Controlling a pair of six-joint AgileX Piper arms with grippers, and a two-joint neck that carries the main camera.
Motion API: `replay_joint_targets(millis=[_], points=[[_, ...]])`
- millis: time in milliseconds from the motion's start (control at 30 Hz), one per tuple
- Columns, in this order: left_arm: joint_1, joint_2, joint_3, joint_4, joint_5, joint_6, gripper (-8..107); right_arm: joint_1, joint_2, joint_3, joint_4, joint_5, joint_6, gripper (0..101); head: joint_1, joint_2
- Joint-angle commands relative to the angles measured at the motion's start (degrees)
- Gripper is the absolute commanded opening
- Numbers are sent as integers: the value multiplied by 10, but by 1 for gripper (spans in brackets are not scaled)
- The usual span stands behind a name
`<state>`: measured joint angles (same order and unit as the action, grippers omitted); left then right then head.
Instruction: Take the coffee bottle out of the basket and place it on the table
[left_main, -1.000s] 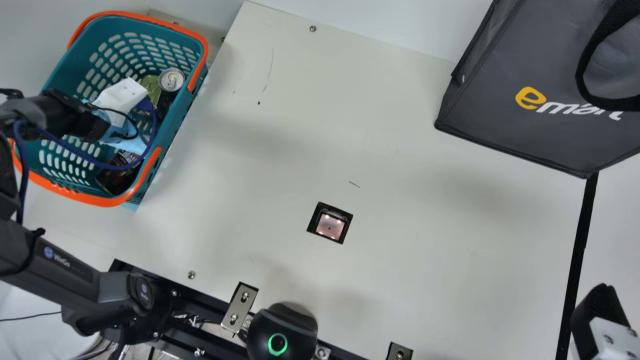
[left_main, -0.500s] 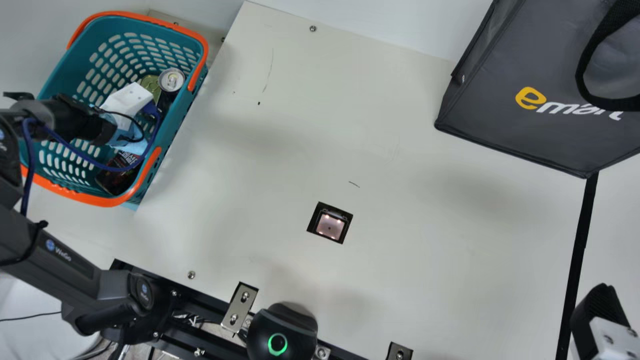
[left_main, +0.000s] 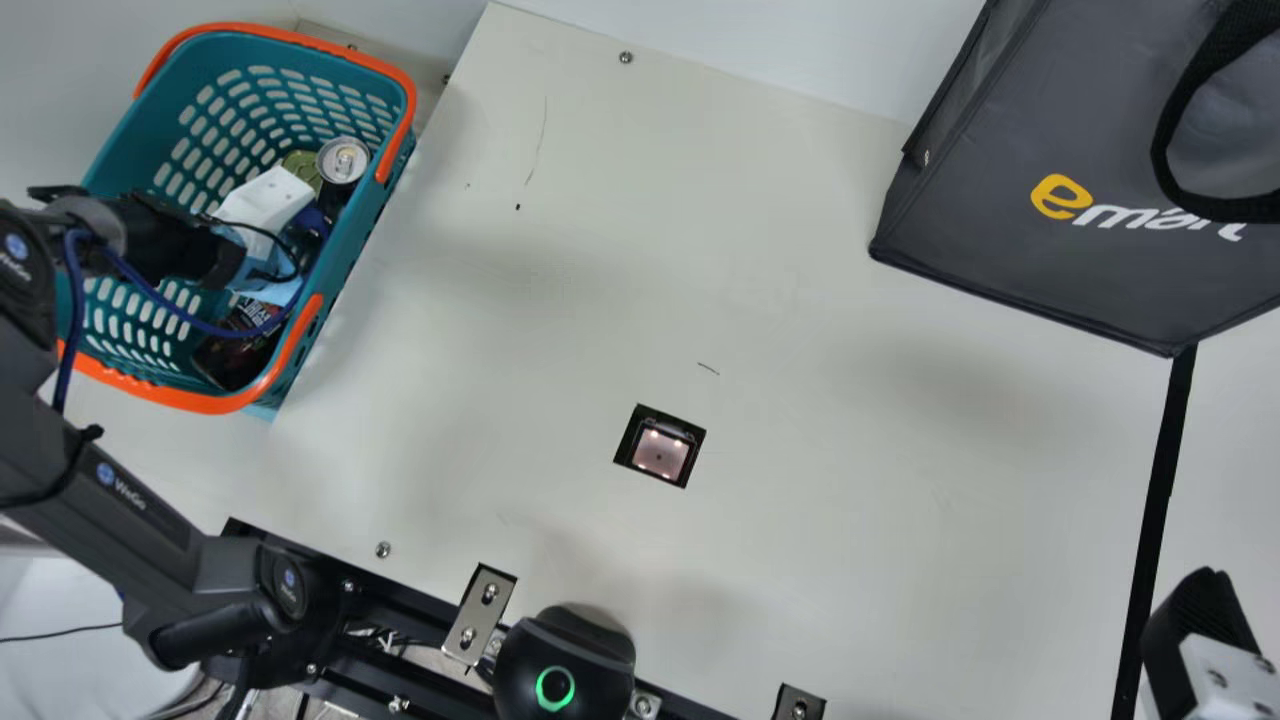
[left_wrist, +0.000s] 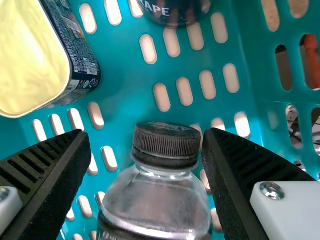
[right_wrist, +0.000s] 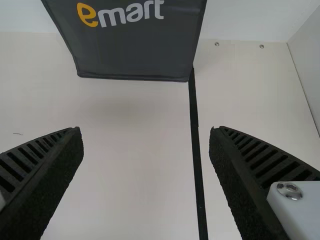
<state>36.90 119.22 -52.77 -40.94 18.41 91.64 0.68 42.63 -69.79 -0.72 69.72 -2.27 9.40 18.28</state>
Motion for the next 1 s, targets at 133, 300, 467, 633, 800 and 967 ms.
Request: replay_joint_targets(millis=[133,300,467,633,800,967], points=[[-2,10,-6,-15,-5,9,63,0,0,0,0,0,0,91,-15,1],[-3,14,-8,-16,-5,4,30,0,0,0,0,0,0,91,-15,1],[-4,12,-7,-9,-6,-10,10,0,0,0,0,0,0,91,-15,1],[-5,1,-6,2,-3,-35,10,0,0,0,0,0,0,91,-15,1],[-5,-20,-6,20,7,-68,10,0,0,0,0,0,0,91,-15,1],[-4,-49,-7,41,24,-106,10,0,0,0,0,0,0,91,-15,1]])
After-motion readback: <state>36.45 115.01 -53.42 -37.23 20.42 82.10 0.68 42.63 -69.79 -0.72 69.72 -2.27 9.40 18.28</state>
